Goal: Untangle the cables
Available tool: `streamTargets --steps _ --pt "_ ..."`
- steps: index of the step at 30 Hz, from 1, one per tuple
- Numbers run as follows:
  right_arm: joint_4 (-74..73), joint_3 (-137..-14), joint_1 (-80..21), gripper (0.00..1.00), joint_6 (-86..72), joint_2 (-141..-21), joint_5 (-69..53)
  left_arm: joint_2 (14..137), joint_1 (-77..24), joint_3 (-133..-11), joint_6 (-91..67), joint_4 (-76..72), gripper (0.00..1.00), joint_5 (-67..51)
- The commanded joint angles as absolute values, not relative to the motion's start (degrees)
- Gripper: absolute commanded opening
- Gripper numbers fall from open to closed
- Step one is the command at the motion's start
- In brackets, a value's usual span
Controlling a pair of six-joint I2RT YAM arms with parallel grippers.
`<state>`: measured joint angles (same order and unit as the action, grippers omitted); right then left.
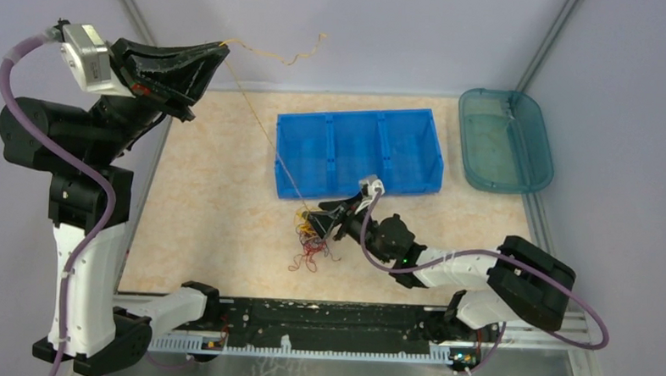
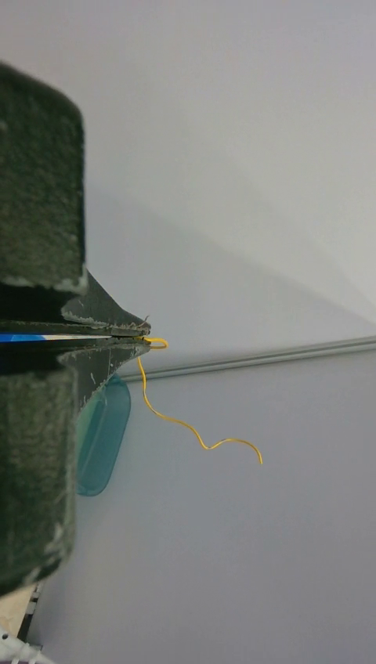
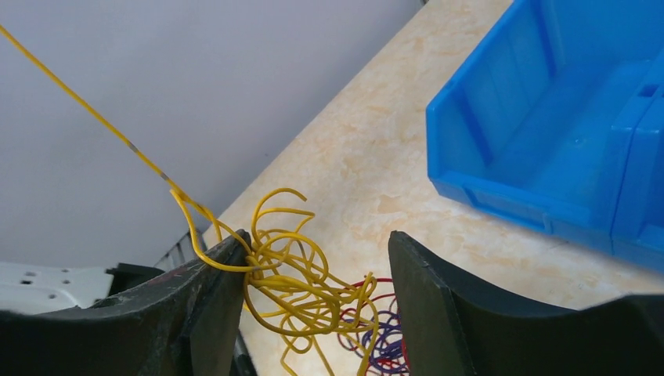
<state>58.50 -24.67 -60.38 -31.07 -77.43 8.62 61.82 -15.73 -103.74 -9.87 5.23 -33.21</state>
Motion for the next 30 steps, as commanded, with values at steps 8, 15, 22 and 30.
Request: streamTargets --steps 8,15,22,30 --pt "45.86 -26.24 -57.92 0.65 -39.76 -65.86 0.26 53.99 -15.82 -91.49 -7.92 1.50 0.02 -35.44" --pt "33.93 -22.88 -57.92 0.73 -35.91 -62.15 5.31 53.70 -15.82 -89.17 -3.75 2.24 0.00 -35.75" --pt "28.45 -19.92 -57.97 0.73 -31.50 -60.99 7.53 56.57 -15.82 -94.41 -3.90 -2.09 0.00 -34.59" --pt "27.22 -20.81 -57.92 0.74 -29.59 -64.82 13.93 61.00 -15.81 -104.62 -1.60 -6.43 0.00 -31.25"
